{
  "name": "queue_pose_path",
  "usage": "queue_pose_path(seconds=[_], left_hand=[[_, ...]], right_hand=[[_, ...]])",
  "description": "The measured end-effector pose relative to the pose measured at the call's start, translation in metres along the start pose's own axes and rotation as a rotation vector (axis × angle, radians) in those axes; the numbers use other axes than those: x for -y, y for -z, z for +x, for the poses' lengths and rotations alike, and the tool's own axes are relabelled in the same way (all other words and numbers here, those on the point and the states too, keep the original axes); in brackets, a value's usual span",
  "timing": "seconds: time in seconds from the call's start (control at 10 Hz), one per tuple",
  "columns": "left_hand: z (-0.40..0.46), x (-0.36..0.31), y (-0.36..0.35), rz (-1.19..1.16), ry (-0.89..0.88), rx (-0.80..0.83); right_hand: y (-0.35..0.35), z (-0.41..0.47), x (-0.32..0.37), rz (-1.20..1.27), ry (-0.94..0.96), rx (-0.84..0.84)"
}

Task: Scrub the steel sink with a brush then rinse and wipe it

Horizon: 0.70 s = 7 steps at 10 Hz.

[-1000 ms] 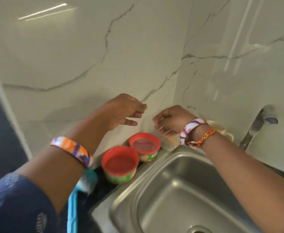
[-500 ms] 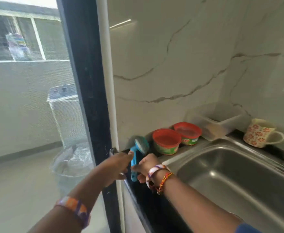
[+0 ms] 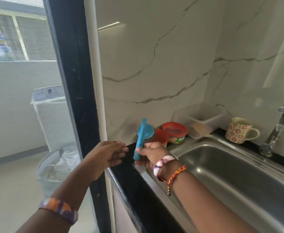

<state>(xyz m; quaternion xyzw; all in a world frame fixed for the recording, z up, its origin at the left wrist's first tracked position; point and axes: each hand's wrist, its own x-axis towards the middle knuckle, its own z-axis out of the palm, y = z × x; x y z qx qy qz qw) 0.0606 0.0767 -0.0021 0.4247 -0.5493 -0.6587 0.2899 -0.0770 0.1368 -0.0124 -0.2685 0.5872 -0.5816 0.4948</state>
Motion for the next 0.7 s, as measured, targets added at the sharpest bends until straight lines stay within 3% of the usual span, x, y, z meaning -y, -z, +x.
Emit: queue_pose_path(seconds=[0.1,0.2,0.4,0.5,0.7], left_hand=[[0.016,0.006,0.004,0.463,-0.158,-0.153],[0.038,0.024,0.012,0.954,-0.269,-0.196],[0.062,0.036,0.019,1.374,-0.229,0.051],[0.066,0.035,0.016,1.411,-0.224,0.083],[0.049,0.004,-0.005,1.522,-0.337,-0.072]], right_hand=[[0.01,0.014,0.008,0.075,-0.016,-0.074],[0.02,0.036,0.007,0.099,-0.059,-0.164],[0.02,0.05,0.004,0.077,-0.105,-0.168],[0.015,0.048,0.006,0.096,-0.092,-0.16],[0.007,0.033,0.008,0.104,-0.174,-0.125]])
